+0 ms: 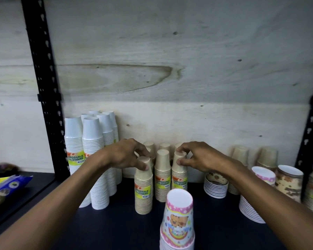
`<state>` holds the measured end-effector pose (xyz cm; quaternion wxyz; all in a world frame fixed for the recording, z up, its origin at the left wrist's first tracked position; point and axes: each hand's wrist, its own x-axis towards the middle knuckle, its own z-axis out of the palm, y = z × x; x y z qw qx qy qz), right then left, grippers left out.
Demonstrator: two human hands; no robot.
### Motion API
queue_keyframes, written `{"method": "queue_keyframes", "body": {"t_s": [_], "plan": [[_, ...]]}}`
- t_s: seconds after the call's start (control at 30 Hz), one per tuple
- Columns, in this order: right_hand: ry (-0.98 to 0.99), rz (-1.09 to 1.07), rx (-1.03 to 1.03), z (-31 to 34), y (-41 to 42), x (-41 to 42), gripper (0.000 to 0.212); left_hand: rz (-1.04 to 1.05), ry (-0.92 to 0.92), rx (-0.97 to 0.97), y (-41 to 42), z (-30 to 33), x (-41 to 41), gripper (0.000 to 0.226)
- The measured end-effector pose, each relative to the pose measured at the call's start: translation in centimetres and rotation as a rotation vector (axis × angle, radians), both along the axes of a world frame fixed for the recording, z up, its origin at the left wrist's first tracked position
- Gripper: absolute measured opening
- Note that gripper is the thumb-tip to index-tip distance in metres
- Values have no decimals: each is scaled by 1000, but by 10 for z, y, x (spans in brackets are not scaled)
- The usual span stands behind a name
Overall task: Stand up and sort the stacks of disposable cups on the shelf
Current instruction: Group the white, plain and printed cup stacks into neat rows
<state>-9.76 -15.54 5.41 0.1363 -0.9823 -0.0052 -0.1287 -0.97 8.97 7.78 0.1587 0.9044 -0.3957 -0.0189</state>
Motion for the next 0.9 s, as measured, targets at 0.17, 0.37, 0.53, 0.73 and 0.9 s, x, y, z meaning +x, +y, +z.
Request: {"method": "queue_keyframes", "body": {"t_s": [0.17,0.37,0.53,0.73,0.9], "plan": [[-12,-25,-29,-3,0,1,49,9,-29,15,-2,1,-2,46],[-22,-14,9,-6,-1,-4,57,17,-7,8,2,3,-5,49],[-55,-14,51,1,-10,-21,56,25,-35,-22,-2,16,-12,53],[-71,-130,-3,17,-58,-50,47,-2,-125,-75,-46,33,-24,45],[-74,-248,-39,20,-106,-72,43,-65,-79,-104,-105,37,-31,42]]}}
